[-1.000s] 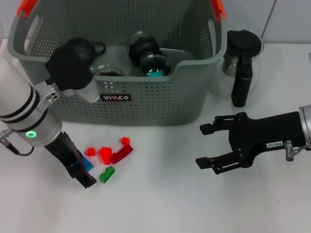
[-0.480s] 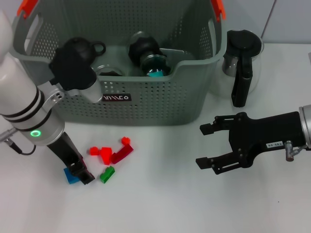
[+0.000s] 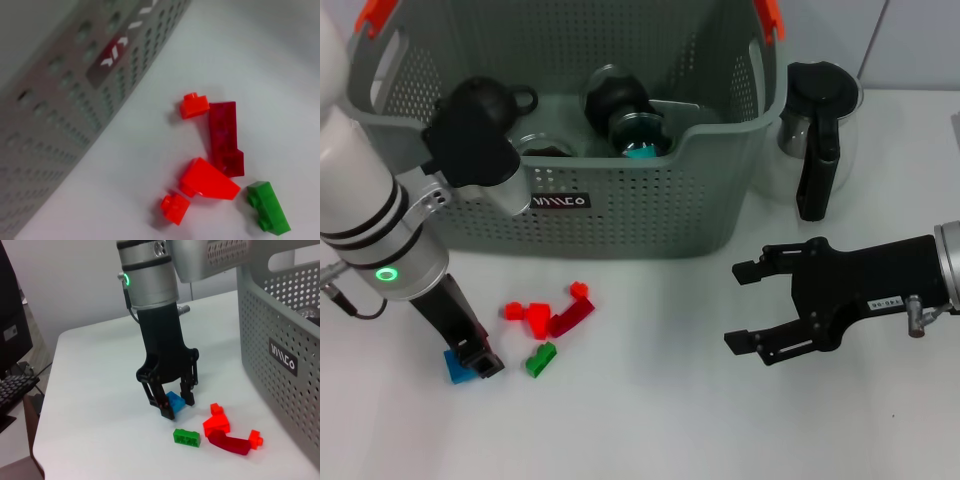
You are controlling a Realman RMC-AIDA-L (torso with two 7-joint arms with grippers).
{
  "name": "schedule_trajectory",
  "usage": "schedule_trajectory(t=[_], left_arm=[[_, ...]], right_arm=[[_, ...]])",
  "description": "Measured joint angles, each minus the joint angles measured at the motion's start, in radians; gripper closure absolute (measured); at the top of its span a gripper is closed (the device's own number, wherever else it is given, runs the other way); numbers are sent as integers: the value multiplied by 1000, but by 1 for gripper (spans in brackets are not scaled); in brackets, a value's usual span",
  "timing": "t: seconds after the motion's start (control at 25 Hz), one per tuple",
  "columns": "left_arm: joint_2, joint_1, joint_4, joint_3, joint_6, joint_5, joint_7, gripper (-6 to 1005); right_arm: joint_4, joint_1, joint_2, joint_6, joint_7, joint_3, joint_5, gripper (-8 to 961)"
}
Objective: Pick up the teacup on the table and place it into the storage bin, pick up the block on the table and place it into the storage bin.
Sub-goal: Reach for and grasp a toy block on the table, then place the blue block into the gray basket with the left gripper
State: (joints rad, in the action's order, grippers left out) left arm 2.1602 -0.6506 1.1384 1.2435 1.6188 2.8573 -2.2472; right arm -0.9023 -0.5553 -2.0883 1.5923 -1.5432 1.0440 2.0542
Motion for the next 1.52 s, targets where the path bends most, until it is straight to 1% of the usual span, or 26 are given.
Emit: schedule_trajectory(t=[0.12,0.36,0.52,0.6,0.72,0.88,0.96,1.04,1.2,1.24,1.28,1.36,1.52], left_arm=[[0,3,11,0,13,0,3,563],[-5,-1,13,-7,22,1,5,572],[-5,-1,56,-8,49,1,8,582],[-1,9,109,-10,71,0,11,585],[4,26,228,-17,107,-11,18,586],[5,24,377,-49,135,-34,23,582],[5,9,454,-83,133,-71,33,580],[5,-10,507,-115,125,-114,44,578],[5,-54,576,-194,61,-218,71,574],[3,-68,570,-223,-21,-267,83,573],[3,-68,570,-223,-21,-267,83,572],[-3,-82,538,-237,-103,-301,89,570],[-19,-124,467,-240,-129,-312,91,566]], right_arm=[[0,-1,-1,0,0,0,7,40],[-3,-1,-3,0,0,-3,9,40],[-4,-2,-3,4,-1,-7,9,40],[-4,-2,-3,4,-2,-7,9,40],[-5,-2,-3,4,-2,-7,9,40],[-6,-8,-3,1,-2,-7,9,40],[-6,-11,-2,0,-2,-6,9,40],[-6,-15,-3,0,-2,-4,9,41],[-4,-20,-2,0,-2,-2,9,41],[-4,-20,-2,0,-2,-2,9,41],[-3,-20,-2,0,-2,-2,9,41],[-3,-20,-2,0,-4,-3,9,41],[-6,-13,0,11,-11,-7,9,41]])
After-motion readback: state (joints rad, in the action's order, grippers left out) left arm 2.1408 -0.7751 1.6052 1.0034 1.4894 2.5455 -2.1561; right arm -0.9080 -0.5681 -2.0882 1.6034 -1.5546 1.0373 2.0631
